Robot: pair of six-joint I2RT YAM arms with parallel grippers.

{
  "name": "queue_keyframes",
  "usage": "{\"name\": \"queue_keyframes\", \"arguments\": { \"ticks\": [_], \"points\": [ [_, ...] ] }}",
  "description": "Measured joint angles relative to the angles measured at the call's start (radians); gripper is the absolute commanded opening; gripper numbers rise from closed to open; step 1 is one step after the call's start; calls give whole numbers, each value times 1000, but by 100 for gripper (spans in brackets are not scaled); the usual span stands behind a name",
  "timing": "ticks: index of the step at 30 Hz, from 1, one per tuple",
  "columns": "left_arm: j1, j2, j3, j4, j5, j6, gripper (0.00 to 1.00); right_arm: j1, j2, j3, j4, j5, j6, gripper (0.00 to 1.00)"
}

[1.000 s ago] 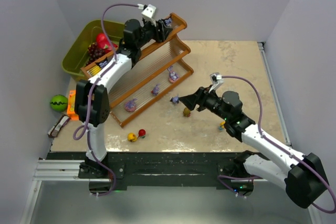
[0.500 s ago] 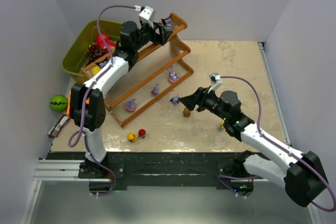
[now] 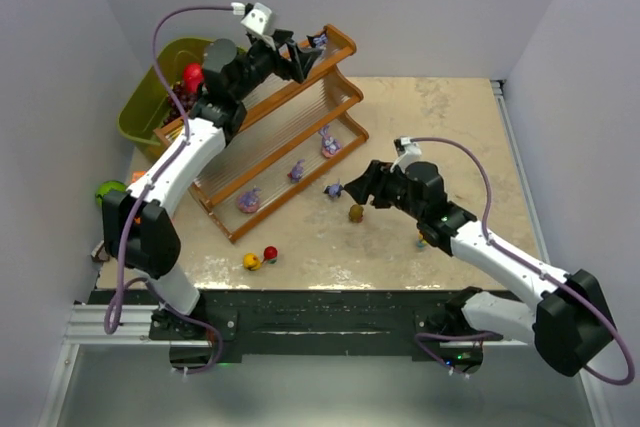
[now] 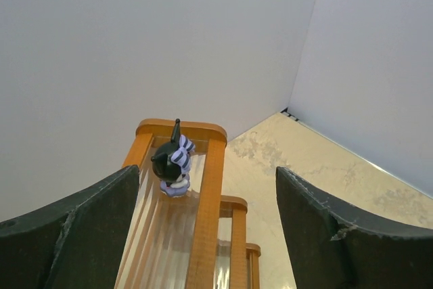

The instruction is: Place and organize the plastic toys onto the shelf

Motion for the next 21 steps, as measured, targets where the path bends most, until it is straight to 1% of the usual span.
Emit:
{"name": "queue_keyframes", "arguments": {
  "ticks": [6, 10, 13, 17, 21],
  "points": [
    [-9, -176, -113, -29, -32, -27, 86, 1, 116, 111, -92, 105, -4, 66],
    [-40, -346, -194, -114, -100, -55, 86, 1, 246, 232, -145, 162, -16, 63],
    [-71, -523, -275, -186, -154, -89, 87, 1, 340, 299, -160, 184, -26, 61],
    [-79, -776, -362, -304, -252, -153, 88, 1, 446, 339, -184, 195, -40, 60],
    [-79, -946, -397, -448, -325, -194, 88, 1, 507, 340, -204, 192, -50, 60]
  ]
}}
